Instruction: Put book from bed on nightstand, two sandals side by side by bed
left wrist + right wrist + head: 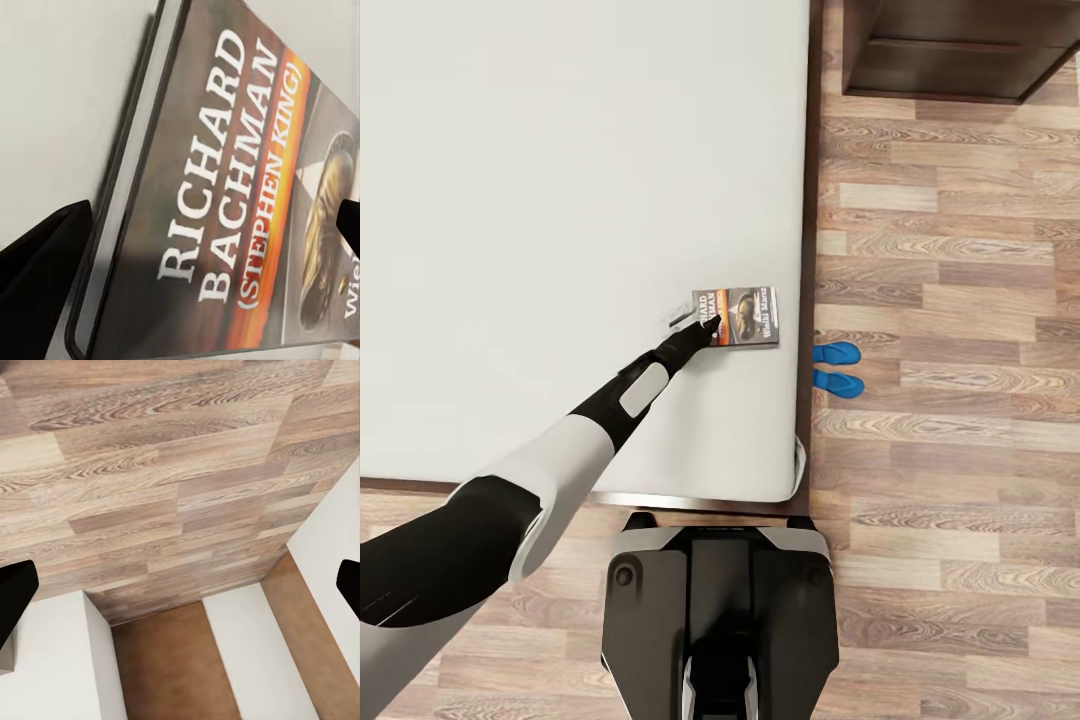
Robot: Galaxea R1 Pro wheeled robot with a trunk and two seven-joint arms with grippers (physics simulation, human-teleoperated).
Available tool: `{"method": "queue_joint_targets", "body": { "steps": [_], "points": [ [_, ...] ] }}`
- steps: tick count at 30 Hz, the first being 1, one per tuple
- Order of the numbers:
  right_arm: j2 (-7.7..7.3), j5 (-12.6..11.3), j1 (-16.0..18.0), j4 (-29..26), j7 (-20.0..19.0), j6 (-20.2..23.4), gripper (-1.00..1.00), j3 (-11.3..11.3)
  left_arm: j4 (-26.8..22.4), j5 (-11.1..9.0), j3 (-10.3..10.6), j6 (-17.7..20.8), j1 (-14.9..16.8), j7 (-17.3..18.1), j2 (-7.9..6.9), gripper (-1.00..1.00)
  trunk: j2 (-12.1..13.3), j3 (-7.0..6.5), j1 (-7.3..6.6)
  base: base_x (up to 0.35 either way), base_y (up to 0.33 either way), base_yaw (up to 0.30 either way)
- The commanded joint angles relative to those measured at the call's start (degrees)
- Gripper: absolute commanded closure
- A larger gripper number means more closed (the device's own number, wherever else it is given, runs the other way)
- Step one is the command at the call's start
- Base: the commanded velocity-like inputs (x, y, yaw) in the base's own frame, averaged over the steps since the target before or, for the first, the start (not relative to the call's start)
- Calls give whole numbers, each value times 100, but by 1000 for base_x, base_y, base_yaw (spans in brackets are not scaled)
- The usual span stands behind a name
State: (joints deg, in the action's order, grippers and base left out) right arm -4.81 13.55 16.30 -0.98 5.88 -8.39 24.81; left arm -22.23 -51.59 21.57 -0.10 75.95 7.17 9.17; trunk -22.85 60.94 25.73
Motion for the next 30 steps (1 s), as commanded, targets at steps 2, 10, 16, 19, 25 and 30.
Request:
{"method": "queue_joint_targets", "body": {
  "steps": [2, 10, 16, 19, 25, 30],
  "points": [
    [2, 60, 3, 10, 18, -22, -100, 45, 10, -70, 53, 17, 1, 7, -3, -100, -7, 5, 5, 27, -11, 0],
    [5, 60, 3, 10, 18, -22, -100, 43, 8, -71, 77, 16, -1, 5, 4, -100, -7, 5, 5, 44, -64, 0],
    [6, 60, 0, 10, 19, -22, -100, 43, -8, -71, 124, 12, -1, 4, 5, -100, -7, 5, 5, -5, -160, 0],
    [4, 60, -1, 10, 17, -22, -100, 45, -13, -71, 167, 11, -1, 0, 6, -100, -7, 5, 5, -4, -70, 0],
    [0, 60, 2, 10, 17, -22, -100, 47, -35, -74, 209, 10, -1, -3, 11, -100, -7, 5, 5, -40, -55, 0],
    [-2, 60, 0, 10, 16, -22, -100, 49, -36, -77, 220, 10, -1, -4, 19, -100, -7, 5, 5, -144, -108, 0]
  ]
}}
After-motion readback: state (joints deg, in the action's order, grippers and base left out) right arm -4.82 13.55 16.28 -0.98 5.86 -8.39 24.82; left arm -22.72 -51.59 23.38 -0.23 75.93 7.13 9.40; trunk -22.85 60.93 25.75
